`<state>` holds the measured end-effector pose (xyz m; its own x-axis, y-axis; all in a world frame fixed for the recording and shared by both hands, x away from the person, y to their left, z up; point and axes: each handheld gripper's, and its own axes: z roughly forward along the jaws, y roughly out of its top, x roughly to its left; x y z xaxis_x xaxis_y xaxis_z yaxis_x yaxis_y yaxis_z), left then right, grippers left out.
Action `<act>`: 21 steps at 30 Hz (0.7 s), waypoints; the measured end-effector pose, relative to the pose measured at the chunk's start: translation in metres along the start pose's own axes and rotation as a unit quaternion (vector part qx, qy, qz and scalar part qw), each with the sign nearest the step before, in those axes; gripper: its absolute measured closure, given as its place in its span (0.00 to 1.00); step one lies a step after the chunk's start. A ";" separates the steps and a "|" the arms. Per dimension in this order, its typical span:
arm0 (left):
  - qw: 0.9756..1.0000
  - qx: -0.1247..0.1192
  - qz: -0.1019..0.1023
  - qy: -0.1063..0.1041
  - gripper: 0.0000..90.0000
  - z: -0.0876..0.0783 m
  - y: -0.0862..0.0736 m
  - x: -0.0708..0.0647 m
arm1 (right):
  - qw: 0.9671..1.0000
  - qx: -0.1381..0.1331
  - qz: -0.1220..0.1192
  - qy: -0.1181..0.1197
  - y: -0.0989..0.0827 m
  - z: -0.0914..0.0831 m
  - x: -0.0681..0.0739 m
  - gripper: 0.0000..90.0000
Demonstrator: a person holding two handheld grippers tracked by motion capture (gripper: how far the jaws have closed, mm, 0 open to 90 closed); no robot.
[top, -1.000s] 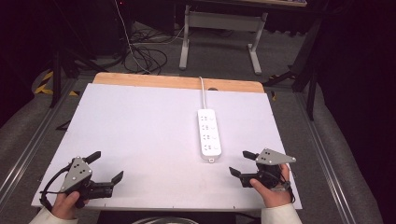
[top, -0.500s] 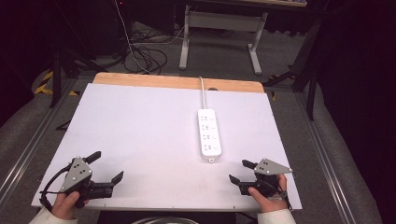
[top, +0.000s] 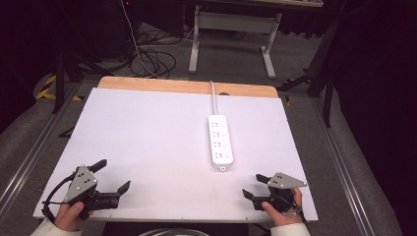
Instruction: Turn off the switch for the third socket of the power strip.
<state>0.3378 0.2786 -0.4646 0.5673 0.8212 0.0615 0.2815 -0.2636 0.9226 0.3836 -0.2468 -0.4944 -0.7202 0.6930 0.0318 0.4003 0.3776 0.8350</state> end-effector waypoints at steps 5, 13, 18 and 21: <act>1.000 -0.003 -0.005 0.004 0.02 0.001 -0.001 0.000 | 1.000 0.001 -0.003 -0.005 0.000 0.001 -0.001 0.27; 1.000 -0.004 0.000 0.004 0.02 0.001 -0.001 0.000 | 1.000 -0.010 -0.013 -0.009 0.003 0.000 0.000 0.29; 1.000 -0.002 -0.001 0.004 0.02 0.001 0.000 0.001 | 1.000 -0.017 -0.014 -0.014 0.003 -0.001 0.000 0.29; 1.000 0.000 -0.001 0.003 0.02 0.001 0.000 0.001 | 0.999 -0.005 -0.019 -0.025 0.003 0.000 0.001 0.29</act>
<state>0.3388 0.2790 -0.4650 0.5618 0.8250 0.0616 0.2825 -0.2613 0.9230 0.3840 -0.2447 -0.4921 -0.7049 0.7088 -0.0267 0.3675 0.3971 0.8410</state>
